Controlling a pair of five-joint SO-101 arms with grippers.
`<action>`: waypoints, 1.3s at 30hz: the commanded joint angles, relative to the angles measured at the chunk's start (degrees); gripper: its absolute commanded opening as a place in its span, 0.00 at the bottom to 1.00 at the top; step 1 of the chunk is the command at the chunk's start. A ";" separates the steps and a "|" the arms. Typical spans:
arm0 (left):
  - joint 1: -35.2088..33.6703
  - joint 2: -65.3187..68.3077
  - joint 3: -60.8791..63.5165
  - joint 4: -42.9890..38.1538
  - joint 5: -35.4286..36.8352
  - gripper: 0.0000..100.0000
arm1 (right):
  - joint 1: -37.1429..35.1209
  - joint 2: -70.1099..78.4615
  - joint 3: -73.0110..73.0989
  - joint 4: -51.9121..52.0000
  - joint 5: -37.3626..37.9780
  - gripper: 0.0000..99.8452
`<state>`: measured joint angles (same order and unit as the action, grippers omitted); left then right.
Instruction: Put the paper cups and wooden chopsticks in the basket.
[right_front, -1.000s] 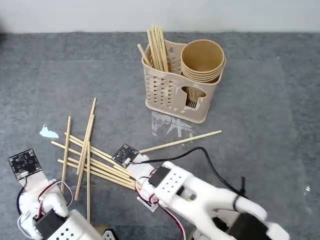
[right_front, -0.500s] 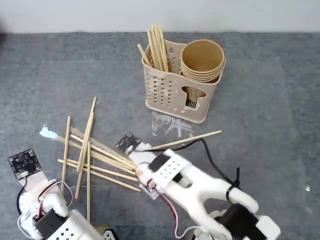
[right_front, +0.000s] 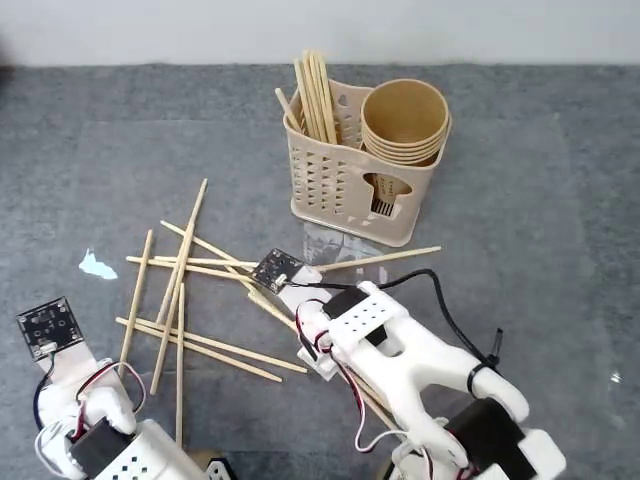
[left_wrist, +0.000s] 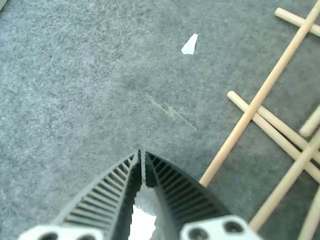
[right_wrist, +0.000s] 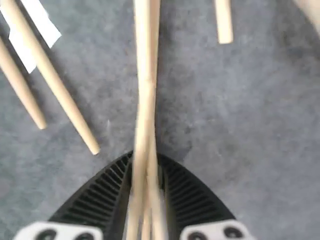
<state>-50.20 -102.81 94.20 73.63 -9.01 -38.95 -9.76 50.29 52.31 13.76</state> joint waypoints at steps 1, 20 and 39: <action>0.53 0.18 -0.31 -0.97 -0.44 0.02 | 0.57 -4.44 -1.14 -0.84 1.76 0.01; 0.53 0.18 -0.31 -0.97 -0.44 0.02 | 0.40 -30.55 -6.86 15.69 8.97 0.01; 0.53 0.18 -0.31 -0.97 -0.44 0.02 | -1.80 -31.69 -24.09 20.79 7.12 0.01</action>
<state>-50.20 -102.81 94.20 73.63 -9.01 -39.38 -41.49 28.31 74.64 21.76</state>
